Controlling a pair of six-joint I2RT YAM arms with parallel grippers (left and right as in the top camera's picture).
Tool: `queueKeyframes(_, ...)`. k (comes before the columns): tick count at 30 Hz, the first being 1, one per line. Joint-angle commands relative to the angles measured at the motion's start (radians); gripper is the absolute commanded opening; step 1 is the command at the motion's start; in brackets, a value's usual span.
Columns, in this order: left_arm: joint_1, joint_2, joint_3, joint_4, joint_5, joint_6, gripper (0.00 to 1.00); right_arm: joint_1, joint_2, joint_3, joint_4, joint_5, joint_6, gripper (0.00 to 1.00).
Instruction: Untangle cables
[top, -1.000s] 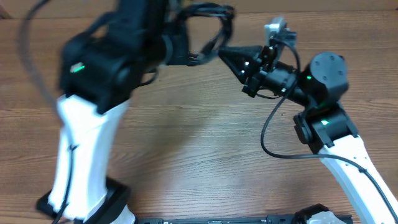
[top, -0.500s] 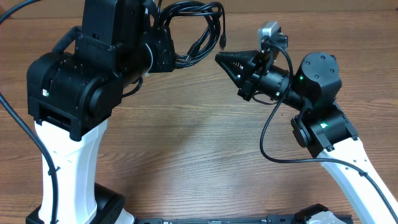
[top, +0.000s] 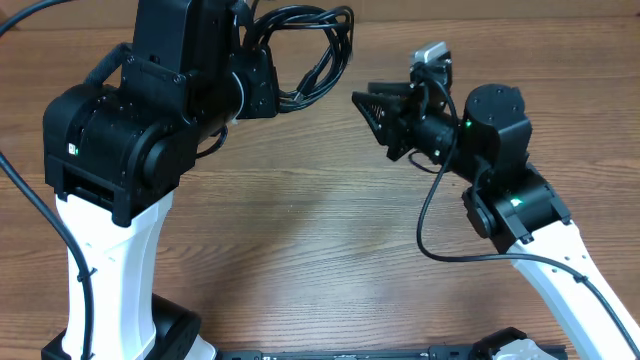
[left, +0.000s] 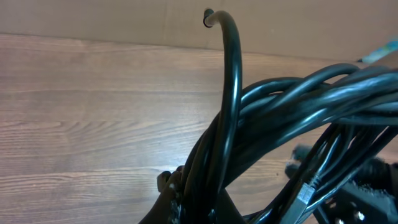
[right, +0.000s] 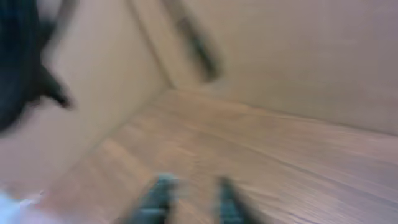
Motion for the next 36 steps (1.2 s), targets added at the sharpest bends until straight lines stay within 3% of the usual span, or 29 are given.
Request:
queueKeyframes(1,-0.006,0.008,0.008,0.013,-0.039,-0.007,0.04,0.042,-0.023,0.020,0.062,-0.090,0.199,0.04)
queueKeyframes(11,-0.009,0.016,0.006,0.011,-0.020,-0.011,0.04,0.052,-0.104,0.020,0.132,-0.116,0.307,0.04)
queueKeyframes(36,-0.095,0.091,0.007,0.005,-0.004,-0.030,0.04,0.055,-0.068,0.019,0.076,-0.069,0.238,0.04)
